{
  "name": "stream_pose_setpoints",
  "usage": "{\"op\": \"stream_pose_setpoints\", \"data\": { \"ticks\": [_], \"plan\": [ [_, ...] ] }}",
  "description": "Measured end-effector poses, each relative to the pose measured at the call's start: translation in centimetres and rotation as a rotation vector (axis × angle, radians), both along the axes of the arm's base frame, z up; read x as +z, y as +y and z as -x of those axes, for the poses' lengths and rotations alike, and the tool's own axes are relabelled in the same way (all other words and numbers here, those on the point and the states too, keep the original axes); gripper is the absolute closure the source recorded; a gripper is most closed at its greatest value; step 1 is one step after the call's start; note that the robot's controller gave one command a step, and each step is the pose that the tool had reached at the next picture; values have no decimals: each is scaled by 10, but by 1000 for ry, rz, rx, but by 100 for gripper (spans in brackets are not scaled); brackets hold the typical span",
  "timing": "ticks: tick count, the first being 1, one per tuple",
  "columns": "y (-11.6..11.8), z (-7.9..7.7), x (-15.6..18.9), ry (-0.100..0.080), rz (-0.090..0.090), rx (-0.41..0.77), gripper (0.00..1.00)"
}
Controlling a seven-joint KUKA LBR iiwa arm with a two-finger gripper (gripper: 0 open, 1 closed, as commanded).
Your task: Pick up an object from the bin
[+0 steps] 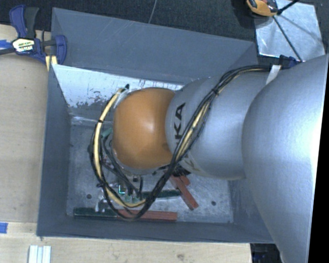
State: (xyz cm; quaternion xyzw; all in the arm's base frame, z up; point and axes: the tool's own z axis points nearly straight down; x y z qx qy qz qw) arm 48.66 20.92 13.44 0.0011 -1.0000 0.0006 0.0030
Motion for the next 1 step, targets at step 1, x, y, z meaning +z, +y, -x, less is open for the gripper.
{"op": "stream_pose_setpoints", "data": {
  "ticks": [1],
  "plan": [
    [-1,-2,4,-8,-2,-2,0]
  ]
}}
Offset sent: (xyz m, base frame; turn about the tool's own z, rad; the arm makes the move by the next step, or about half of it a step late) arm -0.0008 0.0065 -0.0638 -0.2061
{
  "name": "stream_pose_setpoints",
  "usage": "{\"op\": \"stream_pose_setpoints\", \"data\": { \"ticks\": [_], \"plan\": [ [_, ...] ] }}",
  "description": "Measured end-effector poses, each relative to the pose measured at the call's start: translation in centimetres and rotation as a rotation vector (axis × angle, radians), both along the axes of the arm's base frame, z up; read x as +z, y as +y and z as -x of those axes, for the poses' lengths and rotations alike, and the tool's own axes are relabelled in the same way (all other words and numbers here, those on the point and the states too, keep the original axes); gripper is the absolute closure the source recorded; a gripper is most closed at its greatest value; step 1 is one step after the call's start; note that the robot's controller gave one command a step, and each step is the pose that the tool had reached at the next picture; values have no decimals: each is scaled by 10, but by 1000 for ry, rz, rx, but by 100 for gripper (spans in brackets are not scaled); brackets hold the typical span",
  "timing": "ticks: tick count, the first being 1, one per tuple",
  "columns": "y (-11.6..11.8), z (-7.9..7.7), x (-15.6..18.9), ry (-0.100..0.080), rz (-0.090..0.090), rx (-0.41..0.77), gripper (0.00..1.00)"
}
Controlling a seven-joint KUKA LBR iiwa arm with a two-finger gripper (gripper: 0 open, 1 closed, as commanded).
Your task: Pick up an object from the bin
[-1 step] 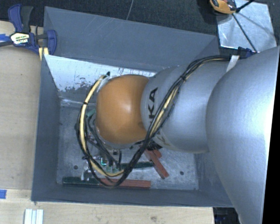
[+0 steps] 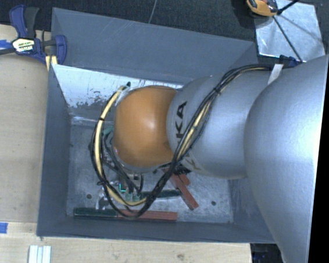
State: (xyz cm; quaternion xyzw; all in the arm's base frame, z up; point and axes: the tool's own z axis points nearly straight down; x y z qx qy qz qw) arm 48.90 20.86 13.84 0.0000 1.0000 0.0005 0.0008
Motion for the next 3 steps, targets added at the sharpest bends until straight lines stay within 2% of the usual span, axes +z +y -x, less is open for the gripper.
{"op": "stream_pose_setpoints", "data": {
  "ticks": [1,2,3],
  "plan": [
    [9,-2,-61,-16,-5,207,100],
    [10,-7,-60,-33,-10,204,0],
    [9,-5,-61,-27,-9,204,100]
  ]
}}
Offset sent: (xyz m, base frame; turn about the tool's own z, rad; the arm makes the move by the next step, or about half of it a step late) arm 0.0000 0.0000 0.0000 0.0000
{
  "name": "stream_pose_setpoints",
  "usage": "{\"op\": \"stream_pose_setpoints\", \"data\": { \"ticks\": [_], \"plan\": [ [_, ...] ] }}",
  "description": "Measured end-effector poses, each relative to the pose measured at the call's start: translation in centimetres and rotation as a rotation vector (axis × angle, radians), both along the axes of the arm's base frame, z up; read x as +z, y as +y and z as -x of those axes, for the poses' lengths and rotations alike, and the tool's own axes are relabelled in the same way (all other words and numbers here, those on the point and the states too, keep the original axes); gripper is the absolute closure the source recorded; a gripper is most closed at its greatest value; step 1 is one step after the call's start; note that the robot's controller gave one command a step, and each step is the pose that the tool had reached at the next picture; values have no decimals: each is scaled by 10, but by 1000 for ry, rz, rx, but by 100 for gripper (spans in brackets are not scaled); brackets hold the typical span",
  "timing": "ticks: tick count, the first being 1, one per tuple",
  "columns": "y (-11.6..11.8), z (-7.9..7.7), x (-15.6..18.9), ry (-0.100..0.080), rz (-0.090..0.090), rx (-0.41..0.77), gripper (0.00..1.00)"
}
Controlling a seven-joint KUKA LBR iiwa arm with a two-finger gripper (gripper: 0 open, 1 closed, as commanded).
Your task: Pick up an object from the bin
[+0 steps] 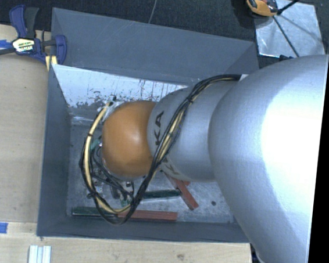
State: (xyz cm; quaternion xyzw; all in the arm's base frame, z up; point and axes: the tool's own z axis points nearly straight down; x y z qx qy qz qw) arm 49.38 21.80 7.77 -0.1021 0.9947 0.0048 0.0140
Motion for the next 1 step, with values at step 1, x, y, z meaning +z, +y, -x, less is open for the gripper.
{"op": "stream_pose_setpoints", "data": {
  "ticks": [1],
  "plan": [
    [0,-2,1,-7,-2,-2,0]
  ]
}}
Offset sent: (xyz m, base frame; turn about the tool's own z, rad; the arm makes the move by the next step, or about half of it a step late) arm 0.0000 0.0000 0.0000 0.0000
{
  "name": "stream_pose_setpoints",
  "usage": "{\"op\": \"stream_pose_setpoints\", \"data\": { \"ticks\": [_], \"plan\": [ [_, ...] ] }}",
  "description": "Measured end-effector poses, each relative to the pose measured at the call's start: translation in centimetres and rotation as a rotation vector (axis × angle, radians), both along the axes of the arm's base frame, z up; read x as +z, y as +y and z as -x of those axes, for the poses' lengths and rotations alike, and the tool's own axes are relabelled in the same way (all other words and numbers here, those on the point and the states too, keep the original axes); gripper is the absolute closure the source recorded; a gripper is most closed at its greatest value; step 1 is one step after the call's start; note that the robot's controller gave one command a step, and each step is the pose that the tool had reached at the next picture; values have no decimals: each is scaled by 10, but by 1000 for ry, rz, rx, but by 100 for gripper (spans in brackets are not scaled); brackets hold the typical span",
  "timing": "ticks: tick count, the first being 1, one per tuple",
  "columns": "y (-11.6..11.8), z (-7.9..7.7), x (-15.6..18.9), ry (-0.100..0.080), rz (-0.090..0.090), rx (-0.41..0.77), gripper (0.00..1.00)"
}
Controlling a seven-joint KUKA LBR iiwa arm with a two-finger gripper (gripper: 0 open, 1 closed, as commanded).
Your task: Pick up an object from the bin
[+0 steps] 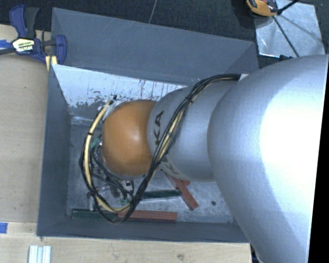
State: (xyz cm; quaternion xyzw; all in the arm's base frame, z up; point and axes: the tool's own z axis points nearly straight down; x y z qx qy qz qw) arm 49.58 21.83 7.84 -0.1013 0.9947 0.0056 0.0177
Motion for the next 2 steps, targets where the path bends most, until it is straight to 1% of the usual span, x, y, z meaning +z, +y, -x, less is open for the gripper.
{"op": "stream_pose_setpoints", "data": {
  "ticks": [1,2],
  "plan": [
    [0,0,0,1,0,-1,0],
    [-23,-11,16,36,10,-137,0]
  ]
}}
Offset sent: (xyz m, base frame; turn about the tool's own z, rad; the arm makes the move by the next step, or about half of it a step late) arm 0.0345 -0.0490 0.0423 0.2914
